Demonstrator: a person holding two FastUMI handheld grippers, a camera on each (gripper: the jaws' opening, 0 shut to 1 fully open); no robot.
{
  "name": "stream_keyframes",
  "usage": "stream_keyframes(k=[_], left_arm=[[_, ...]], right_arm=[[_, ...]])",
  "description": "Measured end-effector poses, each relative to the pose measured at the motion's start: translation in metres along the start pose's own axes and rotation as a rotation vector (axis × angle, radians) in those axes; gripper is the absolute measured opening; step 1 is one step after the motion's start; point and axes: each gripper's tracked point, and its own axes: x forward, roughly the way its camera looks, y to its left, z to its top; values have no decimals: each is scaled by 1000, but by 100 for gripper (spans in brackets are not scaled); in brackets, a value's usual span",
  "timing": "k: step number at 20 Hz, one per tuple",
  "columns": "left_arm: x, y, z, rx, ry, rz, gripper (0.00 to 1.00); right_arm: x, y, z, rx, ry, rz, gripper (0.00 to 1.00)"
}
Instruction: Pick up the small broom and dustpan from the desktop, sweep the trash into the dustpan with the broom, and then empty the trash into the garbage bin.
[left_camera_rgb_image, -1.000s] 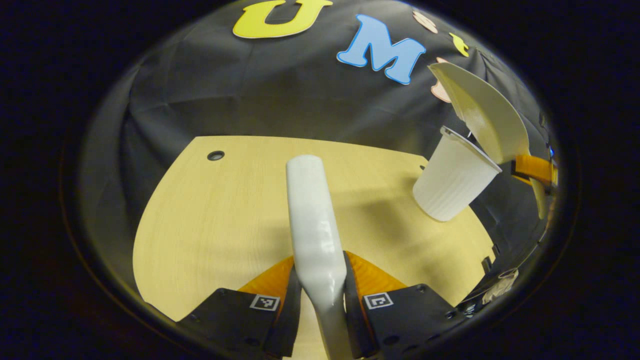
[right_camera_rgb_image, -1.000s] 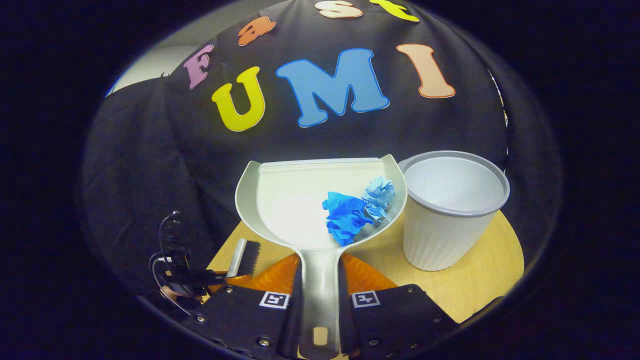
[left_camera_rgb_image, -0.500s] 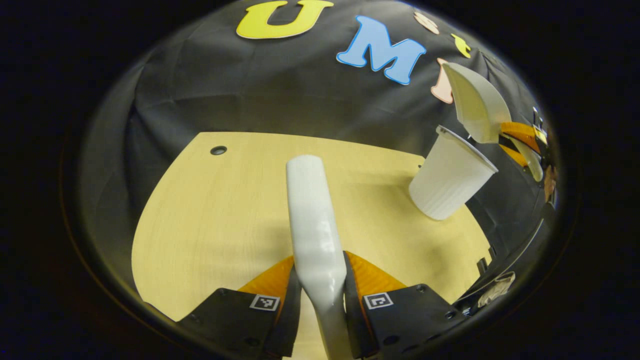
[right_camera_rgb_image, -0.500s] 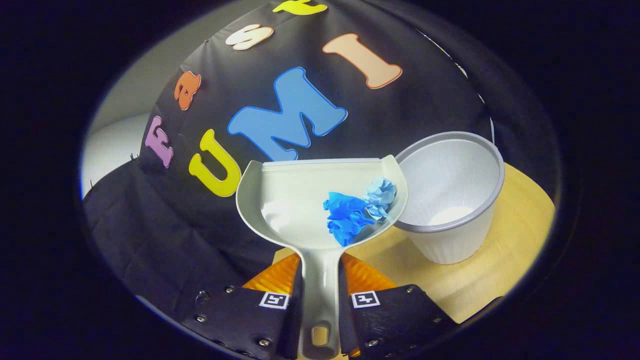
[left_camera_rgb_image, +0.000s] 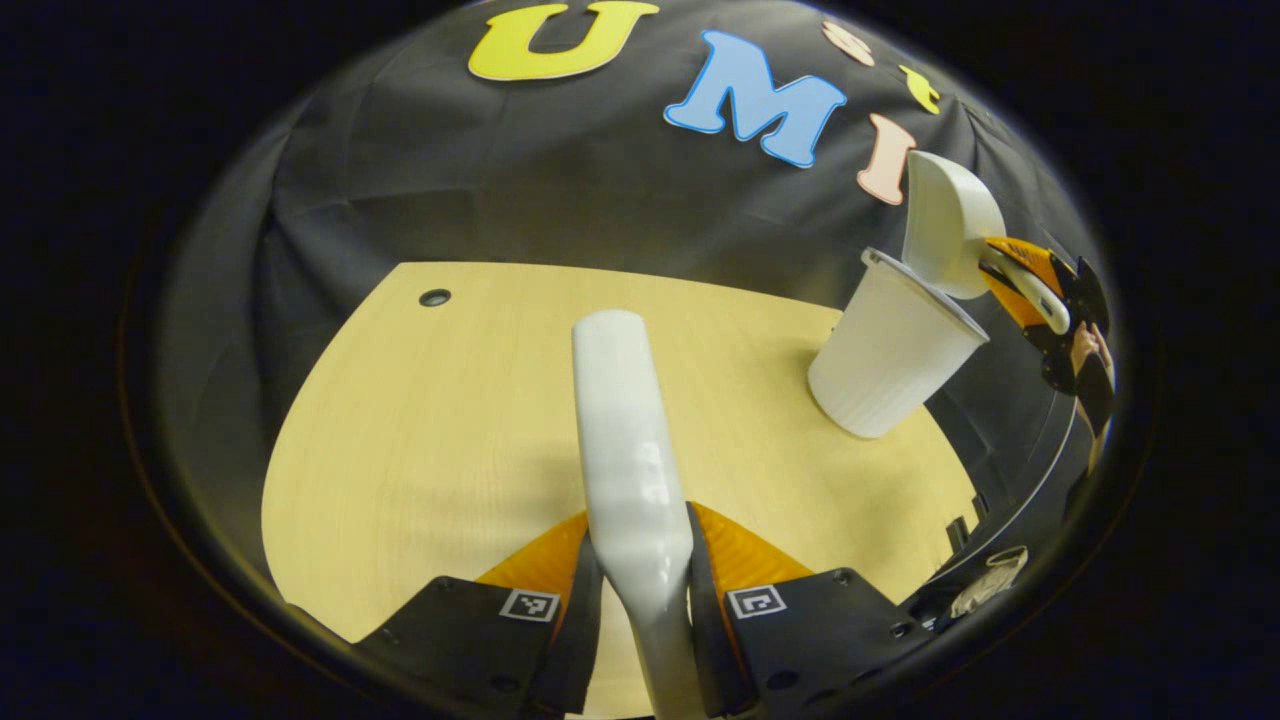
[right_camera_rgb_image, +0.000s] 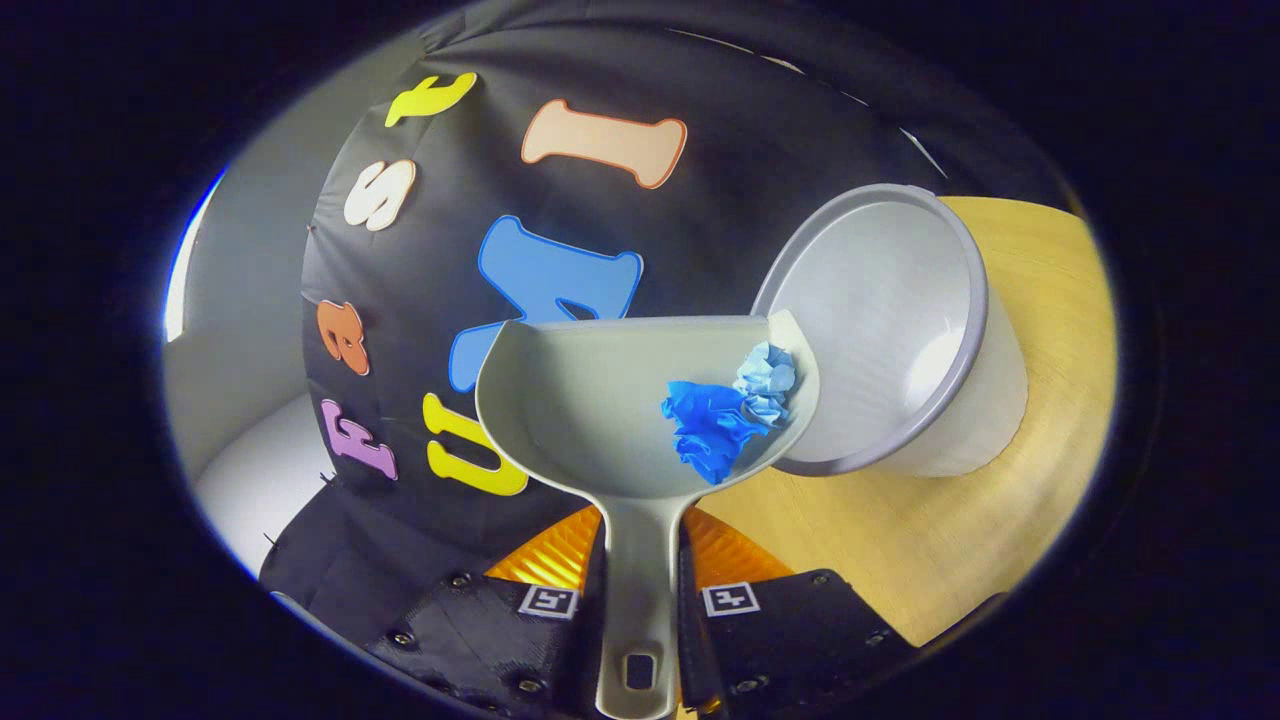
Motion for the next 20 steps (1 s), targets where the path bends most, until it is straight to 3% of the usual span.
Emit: stream_keyframes(k=[5,10,14,20], left_arm=[[-1,-18,-3,5,11,-11,49],[-3,-32,-3,27,25,-24,48],[-4,-40,-1,45,24,-33,46],[-5,-42,-3,16,16,-45,45]], right_arm=[[-8,4,8,200,-10,130,30],[-12,6,17,322,-25,191,30],[-11,5,16,306,-26,179,30],[-4,3,6,158,-19,86,30]])
